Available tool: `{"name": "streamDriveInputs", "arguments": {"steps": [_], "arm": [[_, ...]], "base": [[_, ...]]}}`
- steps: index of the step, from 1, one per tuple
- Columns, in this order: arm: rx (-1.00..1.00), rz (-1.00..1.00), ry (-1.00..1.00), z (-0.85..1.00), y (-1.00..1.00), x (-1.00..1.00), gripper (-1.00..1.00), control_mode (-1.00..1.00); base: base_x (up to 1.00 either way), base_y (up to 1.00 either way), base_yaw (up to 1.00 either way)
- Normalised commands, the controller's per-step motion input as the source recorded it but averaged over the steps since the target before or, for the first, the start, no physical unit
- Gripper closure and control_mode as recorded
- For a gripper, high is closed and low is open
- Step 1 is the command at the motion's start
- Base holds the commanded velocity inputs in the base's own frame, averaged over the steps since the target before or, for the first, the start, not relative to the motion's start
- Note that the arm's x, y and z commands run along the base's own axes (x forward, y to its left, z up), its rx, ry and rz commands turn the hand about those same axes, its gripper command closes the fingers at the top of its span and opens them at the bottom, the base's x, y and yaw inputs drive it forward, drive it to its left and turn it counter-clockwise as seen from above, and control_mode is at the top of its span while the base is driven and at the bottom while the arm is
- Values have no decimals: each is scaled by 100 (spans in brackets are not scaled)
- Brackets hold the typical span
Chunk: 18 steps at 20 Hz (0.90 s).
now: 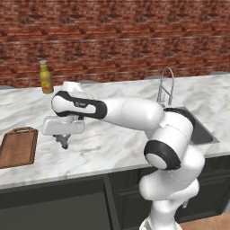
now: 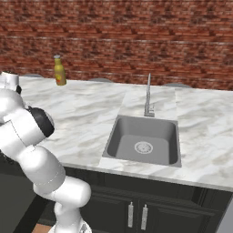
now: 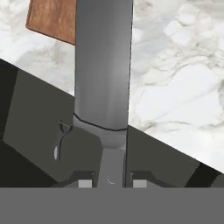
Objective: Open the drawer on the left and place the cutting tools on the cutting board.
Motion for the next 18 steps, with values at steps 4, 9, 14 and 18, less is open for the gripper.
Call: {"name": "streamDriveInputs", "arguments": {"steps": [4, 9, 14, 18], "arm": [[10, 7, 0, -16, 30, 10, 100, -100], [3, 1, 0, -10, 27, 4, 100, -100], [0, 0, 0, -9, 18, 18, 100, -100], [0, -2, 0, -6, 20, 12, 100, -100]], "base": [[0, 0, 0], [0, 0, 0], [0, 0, 0], [0, 0, 0]]}}
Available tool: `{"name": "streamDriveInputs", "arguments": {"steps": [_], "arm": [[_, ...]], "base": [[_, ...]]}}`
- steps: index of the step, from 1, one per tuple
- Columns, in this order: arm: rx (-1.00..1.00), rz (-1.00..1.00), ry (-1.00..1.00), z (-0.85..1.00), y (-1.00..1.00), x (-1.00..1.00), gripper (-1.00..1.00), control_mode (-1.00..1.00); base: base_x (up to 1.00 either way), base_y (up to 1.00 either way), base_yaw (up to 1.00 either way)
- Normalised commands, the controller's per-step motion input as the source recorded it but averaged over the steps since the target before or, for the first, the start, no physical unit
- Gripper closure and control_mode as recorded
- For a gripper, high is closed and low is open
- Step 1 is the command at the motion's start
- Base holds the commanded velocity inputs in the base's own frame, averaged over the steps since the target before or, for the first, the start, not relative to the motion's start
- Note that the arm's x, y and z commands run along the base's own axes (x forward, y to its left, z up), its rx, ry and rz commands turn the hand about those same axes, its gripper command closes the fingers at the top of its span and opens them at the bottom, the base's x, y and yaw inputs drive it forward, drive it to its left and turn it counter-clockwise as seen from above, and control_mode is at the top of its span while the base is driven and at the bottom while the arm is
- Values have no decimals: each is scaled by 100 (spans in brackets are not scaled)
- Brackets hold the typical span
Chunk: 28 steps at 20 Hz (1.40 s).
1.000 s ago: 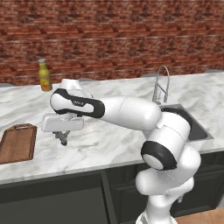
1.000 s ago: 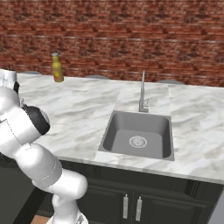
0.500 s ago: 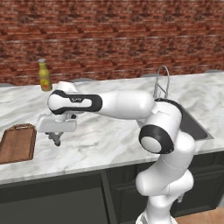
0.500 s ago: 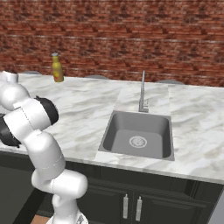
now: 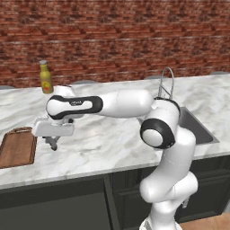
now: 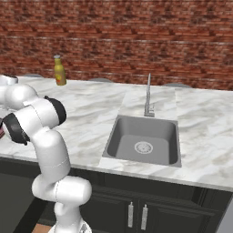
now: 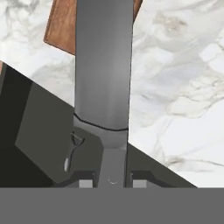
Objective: Open the drawer on the left and place the cutting tools on the cutting board.
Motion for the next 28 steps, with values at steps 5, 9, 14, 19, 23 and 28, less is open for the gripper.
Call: {"name": "streamDriveInputs", "arguments": {"steps": [5, 9, 14, 19, 23, 28], "arm": [[0, -2, -1, -23, 16, 4, 100, -100], [0, -4, -11, -34, 5, 0, 100, -100], [0, -5, -11, -8, 8, 7, 100, -100], [0, -5, -3, -7, 14, 26, 100, -100], [0, -5, 0, -14, 15, 35, 100, -100], [0, -3, 0, -5, 24, 19, 100, -100]], "base": [[0, 0, 0], [0, 0, 0], [0, 0, 0], [0, 0, 0], [0, 0, 0], [0, 0, 0]]}}
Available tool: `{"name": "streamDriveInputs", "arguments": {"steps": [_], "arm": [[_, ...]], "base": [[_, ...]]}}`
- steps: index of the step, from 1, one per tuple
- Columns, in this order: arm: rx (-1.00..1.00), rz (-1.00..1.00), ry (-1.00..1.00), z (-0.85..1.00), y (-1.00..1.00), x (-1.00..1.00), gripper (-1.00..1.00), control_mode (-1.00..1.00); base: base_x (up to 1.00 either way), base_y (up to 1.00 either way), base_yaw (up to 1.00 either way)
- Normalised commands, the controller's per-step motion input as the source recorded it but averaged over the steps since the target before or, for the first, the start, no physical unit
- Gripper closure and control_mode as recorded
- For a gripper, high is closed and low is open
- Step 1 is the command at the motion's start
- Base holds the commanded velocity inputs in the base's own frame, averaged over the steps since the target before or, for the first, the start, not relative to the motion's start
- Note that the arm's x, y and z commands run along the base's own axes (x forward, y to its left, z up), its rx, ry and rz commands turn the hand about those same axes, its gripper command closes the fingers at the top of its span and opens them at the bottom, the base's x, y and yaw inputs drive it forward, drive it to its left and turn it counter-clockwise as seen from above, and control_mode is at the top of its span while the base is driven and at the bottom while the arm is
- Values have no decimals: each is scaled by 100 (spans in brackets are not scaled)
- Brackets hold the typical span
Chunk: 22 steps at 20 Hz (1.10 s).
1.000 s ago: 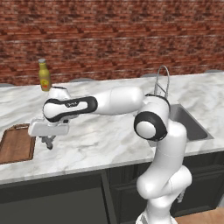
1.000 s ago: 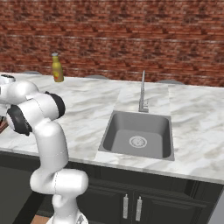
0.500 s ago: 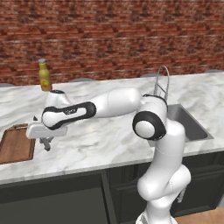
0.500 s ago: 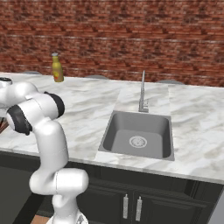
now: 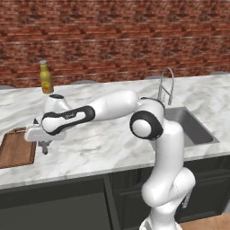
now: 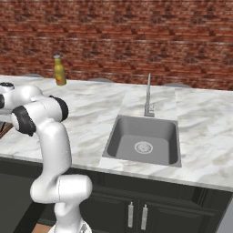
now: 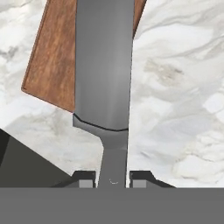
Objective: Open the drawer on the left and place the cutting tools on the cutting board.
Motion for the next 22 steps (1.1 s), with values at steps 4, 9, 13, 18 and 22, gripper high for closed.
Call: {"name": "streamDriveInputs", "arguments": {"steps": [4, 9, 13, 18, 22], "arm": [[0, -2, 0, -13, 23, 14, 100, -100], [0, -4, 0, -16, 18, 8, 100, -100], [0, -5, 0, -17, 14, 2, 100, -100], [0, -5, 0, -18, 9, 5, 100, -100], [0, -5, 0, -15, 3, 12, 100, -100]], "base": [[0, 0, 0], [0, 0, 0], [0, 0, 0], [0, 0, 0], [0, 0, 0]]}}
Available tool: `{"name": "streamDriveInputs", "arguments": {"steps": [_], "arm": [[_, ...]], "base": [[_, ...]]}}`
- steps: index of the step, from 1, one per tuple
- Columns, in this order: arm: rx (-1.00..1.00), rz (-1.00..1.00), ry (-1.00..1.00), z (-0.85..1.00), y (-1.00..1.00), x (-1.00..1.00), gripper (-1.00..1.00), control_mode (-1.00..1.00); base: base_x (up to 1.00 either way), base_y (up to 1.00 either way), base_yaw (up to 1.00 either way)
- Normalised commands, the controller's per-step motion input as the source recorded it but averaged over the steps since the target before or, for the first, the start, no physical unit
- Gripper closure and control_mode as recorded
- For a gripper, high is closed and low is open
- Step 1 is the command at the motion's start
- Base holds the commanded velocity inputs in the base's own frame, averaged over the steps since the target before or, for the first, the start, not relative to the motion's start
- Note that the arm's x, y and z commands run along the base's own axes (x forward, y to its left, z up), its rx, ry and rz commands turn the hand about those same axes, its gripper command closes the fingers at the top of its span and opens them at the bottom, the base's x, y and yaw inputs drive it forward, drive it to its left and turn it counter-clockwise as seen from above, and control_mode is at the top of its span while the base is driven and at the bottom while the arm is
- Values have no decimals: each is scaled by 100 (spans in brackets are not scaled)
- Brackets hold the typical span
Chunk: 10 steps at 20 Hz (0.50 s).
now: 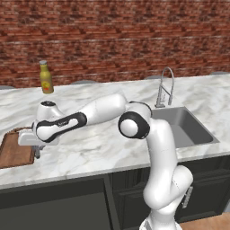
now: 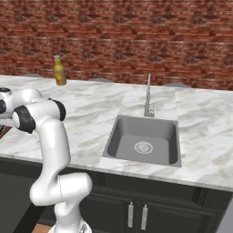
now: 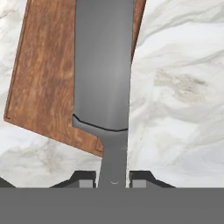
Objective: Open the drawer on the left and place the cutting tools on the cutting board.
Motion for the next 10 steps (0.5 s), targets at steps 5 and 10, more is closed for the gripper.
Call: {"name": "streamDriveInputs", "arguments": {"steps": [5, 10], "arm": [[0, -4, 0, -16, 8, 19, 100, -100], [0, -1, 0, -6, 24, 19, 100, -100]], "base": [[0, 0, 0], [0, 0, 0]]}}
